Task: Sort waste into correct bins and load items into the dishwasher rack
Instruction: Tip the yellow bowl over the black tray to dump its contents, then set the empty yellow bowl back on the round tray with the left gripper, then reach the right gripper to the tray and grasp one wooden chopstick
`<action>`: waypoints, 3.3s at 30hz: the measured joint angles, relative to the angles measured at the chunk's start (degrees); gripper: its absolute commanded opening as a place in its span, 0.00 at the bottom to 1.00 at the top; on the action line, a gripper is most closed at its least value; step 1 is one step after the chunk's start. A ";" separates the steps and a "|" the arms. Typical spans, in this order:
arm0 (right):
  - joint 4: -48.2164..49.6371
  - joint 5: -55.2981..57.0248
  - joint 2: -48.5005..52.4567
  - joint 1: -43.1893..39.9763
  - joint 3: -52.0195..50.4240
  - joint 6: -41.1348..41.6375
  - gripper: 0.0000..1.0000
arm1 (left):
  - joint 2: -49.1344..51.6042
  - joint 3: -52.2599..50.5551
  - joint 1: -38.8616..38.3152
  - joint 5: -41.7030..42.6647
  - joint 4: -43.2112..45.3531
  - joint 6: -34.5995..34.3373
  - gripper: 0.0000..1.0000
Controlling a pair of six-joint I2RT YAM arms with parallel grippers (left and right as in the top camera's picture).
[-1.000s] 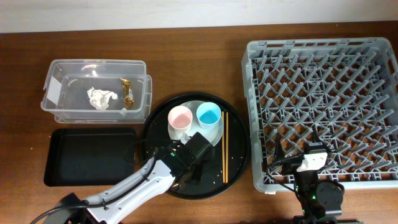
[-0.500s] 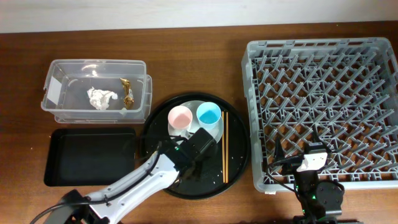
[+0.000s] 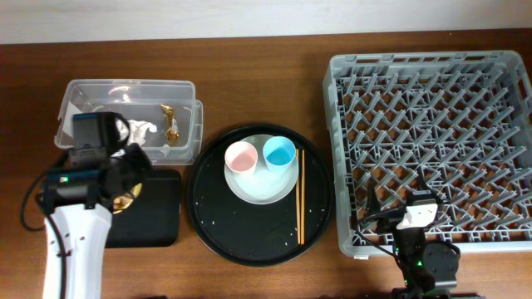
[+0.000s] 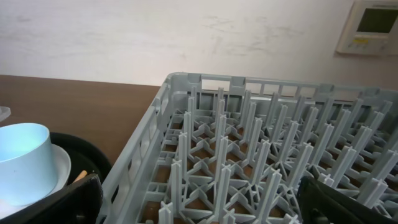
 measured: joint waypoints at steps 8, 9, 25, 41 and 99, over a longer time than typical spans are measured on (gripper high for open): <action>0.02 -0.09 0.00 0.00 0.00 0.00 0.98 | -0.37 -9.53 15.63 14.45 12.61 4.04 0.00; 0.02 -0.11 0.00 0.00 0.00 0.00 0.98 | -0.37 -10.03 18.10 18.91 12.85 5.62 0.00; 0.02 -0.13 0.00 0.00 0.00 0.04 0.98 | 21.07 -14.88 43.60 86.44 5.75 45.72 0.00; 0.02 -0.11 0.00 0.00 0.00 -0.04 0.98 | 21.09 -21.16 51.30 91.69 2.36 52.89 0.00; -58.97 -18.25 36.85 0.00 72.63 4.33 0.98 | 17.35 16.70 -34.97 6.95 3.85 -2.21 0.61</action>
